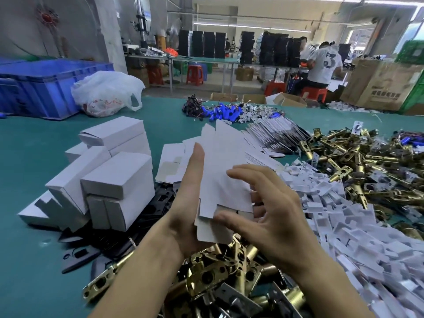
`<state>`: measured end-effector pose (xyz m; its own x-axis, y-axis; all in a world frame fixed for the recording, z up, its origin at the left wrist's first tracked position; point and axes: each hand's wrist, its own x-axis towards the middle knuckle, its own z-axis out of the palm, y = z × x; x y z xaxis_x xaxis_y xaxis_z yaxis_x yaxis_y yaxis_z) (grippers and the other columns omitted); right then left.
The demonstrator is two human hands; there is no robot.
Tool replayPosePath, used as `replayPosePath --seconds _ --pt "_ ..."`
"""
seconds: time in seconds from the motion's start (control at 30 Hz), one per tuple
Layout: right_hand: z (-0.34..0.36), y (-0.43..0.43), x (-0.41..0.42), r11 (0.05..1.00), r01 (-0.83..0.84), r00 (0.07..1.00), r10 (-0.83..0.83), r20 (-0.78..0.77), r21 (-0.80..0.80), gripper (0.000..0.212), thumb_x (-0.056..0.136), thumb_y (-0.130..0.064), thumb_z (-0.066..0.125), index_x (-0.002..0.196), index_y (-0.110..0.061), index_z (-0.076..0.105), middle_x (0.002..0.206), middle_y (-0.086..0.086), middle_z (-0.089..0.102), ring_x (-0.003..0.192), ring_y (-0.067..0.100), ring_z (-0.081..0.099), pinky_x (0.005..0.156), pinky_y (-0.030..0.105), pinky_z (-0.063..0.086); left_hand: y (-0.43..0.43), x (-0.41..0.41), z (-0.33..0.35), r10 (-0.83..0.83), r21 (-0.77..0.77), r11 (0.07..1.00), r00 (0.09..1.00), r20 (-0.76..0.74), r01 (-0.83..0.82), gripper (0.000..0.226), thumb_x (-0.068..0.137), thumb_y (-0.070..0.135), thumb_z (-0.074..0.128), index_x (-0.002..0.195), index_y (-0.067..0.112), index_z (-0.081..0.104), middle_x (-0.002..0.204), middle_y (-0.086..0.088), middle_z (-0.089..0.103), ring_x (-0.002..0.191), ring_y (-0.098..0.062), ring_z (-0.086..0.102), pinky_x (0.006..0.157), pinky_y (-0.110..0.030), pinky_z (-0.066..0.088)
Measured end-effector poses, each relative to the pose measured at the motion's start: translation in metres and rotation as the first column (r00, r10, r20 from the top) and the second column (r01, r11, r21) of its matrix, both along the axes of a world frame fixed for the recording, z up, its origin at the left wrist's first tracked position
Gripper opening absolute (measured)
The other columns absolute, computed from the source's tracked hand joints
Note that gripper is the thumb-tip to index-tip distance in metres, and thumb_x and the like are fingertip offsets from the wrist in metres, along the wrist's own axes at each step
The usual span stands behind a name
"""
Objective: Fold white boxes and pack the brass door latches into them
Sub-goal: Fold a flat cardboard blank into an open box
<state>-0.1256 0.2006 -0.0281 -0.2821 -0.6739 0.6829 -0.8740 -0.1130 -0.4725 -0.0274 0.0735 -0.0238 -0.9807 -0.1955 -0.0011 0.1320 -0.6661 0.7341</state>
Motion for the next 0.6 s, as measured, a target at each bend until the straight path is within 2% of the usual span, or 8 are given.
replayPosePath --seconds 0.1,0.2,0.3,0.37,0.47,0.53,0.57,0.6 --pt "-0.001 0.000 -0.003 1.000 -0.014 0.999 0.012 -0.051 -0.028 0.053 0.085 -0.058 0.063 0.127 -0.026 0.060 0.132 -0.016 0.053 0.119 0.001 0.053 0.080 0.037 0.059 0.003 0.001 0.000 0.003 0.045 0.999 1.000 0.031 -0.005 0.075 0.093 0.076 0.035 0.109 0.019 0.080 0.106 -0.008 0.077 0.091 -0.023 0.076 0.068 -0.029 0.060" --pt "-0.004 0.000 -0.007 0.998 -0.018 0.997 0.014 -0.081 -0.054 0.048 0.087 -0.054 0.061 0.122 -0.021 0.065 0.126 -0.016 0.055 0.118 0.008 0.057 0.079 0.039 0.059 0.005 0.002 0.009 -0.045 0.097 0.994 0.999 0.010 0.043 0.075 0.094 0.071 0.042 0.112 0.008 0.077 0.100 -0.015 0.077 0.082 -0.028 0.076 0.065 -0.031 0.060" --pt "-0.005 0.000 -0.012 0.997 0.008 0.989 -0.020 -0.144 -0.083 0.039 0.090 -0.043 0.063 0.115 -0.014 0.071 0.118 -0.002 0.068 0.108 0.012 0.062 0.083 0.031 0.056 0.006 -0.001 0.006 -0.055 0.095 0.994 0.997 0.058 0.049 0.078 0.093 0.072 0.043 0.111 0.005 0.077 0.103 -0.016 0.076 0.088 -0.027 0.075 0.071 -0.030 0.060" --pt "-0.006 0.001 -0.012 0.994 0.034 0.973 -0.056 -0.224 -0.104 0.036 0.095 -0.036 0.060 0.117 -0.011 0.070 0.113 0.004 0.071 0.097 0.011 0.064 0.079 0.024 0.054 0.006 -0.004 0.004 -0.066 0.093 0.994 0.991 0.120 0.055 0.083 0.088 0.077 0.042 0.110 0.006 0.078 0.109 -0.016 0.075 0.093 -0.026 0.074 0.078 -0.032 0.060" --pt "-0.011 -0.002 -0.008 0.976 0.044 0.946 -0.109 -0.304 -0.213 0.029 0.097 -0.020 0.056 0.120 -0.008 0.069 0.108 0.008 0.073 0.090 0.018 0.070 0.070 0.030 0.057 0.009 -0.007 0.004 -0.080 0.021 0.997 0.979 0.186 0.078 0.086 0.078 0.078 0.045 0.102 0.003 0.080 0.113 -0.018 0.073 0.103 -0.027 0.072 0.089 -0.035 0.058" --pt "-0.013 -0.004 -0.006 0.967 0.008 0.943 -0.092 -0.321 -0.254 0.027 0.101 -0.018 0.053 0.123 -0.010 0.065 0.112 0.008 0.072 0.095 0.018 0.069 0.070 0.031 0.058 0.012 -0.007 0.005 0.004 -0.086 0.996 0.974 0.229 0.016 0.085 0.075 0.075 0.050 0.106 0.001 0.078 0.122 -0.019 0.068 0.111 -0.030 0.065 0.101 -0.042 0.050" --pt "-0.013 -0.004 -0.006 0.963 0.001 0.940 -0.093 -0.329 -0.270 0.029 0.103 -0.019 0.049 0.125 -0.008 0.064 0.114 0.009 0.071 0.098 0.017 0.068 0.072 0.030 0.058 0.013 -0.007 0.005 0.043 -0.120 0.993 0.971 0.235 -0.015 0.085 0.073 0.073 0.056 0.113 0.001 0.074 0.120 -0.020 0.065 0.108 -0.032 0.063 0.098 -0.045 0.050" --pt "-0.013 -0.003 -0.006 0.957 0.002 0.936 -0.104 -0.336 -0.289 0.031 0.104 -0.018 0.045 0.126 -0.006 0.063 0.114 0.010 0.071 0.101 0.016 0.067 0.074 0.029 0.058 0.013 -0.007 0.005 0.089 -0.150 0.987 0.968 0.233 -0.055 0.084 0.073 0.070 0.064 0.119 0.000 0.070 0.113 -0.020 0.063 0.100 -0.031 0.063 0.088 -0.043 0.055"
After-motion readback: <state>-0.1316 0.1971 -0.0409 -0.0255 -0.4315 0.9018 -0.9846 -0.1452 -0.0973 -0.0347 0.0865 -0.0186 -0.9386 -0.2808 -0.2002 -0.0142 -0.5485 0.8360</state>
